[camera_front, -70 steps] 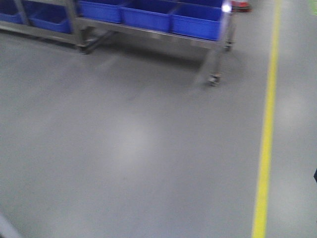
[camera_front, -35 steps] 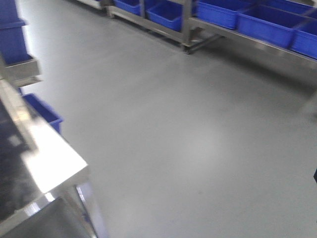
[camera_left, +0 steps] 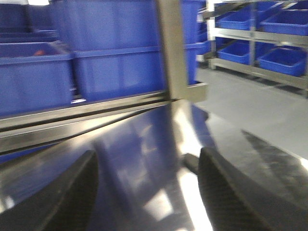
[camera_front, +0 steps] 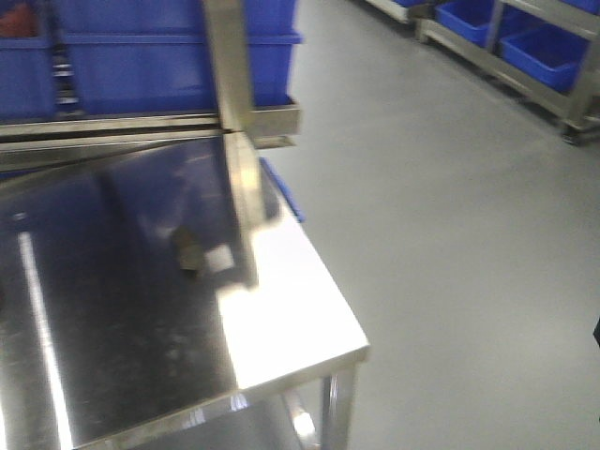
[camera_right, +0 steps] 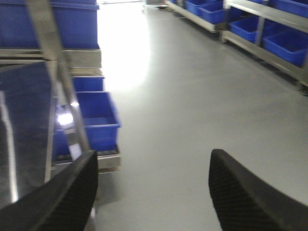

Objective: Move and align brake pads A on conveyor
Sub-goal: 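Turn the base toward the steel table under the blue bins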

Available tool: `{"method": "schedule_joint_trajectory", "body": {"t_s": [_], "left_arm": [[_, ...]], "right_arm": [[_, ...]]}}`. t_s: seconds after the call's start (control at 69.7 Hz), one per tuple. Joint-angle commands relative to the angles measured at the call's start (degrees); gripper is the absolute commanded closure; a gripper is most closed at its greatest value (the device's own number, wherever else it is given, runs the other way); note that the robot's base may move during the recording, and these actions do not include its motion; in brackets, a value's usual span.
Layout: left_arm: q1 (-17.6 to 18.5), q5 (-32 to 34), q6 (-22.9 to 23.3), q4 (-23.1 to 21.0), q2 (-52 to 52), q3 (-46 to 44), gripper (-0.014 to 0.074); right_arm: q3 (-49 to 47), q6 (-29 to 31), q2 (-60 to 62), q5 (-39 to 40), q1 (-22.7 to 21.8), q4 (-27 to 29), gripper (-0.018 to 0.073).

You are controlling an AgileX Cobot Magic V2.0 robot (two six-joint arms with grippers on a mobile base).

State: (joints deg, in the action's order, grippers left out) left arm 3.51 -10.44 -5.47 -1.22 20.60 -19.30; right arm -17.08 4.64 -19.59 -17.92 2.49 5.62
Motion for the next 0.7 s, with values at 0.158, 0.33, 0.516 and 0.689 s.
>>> {"method": "schedule_joint_trajectory", "body": {"t_s": [0.158, 0.33, 0.516, 0.689], "left_arm": [[0.09, 4.27, 0.12, -0.02, 0.66, -1.57, 0.0148], [0.04, 4.28, 0.12, -0.02, 0.66, -1.57, 0.0148], [0.04, 4.28, 0.12, -0.02, 0.66, -1.57, 0.0148], [0.04, 4.28, 0.12, -0.02, 0.66, -1.57, 0.0148]], "right_arm": [[-1.62, 0.41, -0.51, 4.07, -0.05, -0.12, 0.0090], [-1.62, 0.41, -0.51, 4.07, -0.05, -0.12, 0.0090], [-1.62, 0.41, -0.51, 4.07, -0.05, -0.12, 0.0090], [-1.62, 0.41, -0.51, 4.07, -0.05, -0.12, 0.0090]]}}
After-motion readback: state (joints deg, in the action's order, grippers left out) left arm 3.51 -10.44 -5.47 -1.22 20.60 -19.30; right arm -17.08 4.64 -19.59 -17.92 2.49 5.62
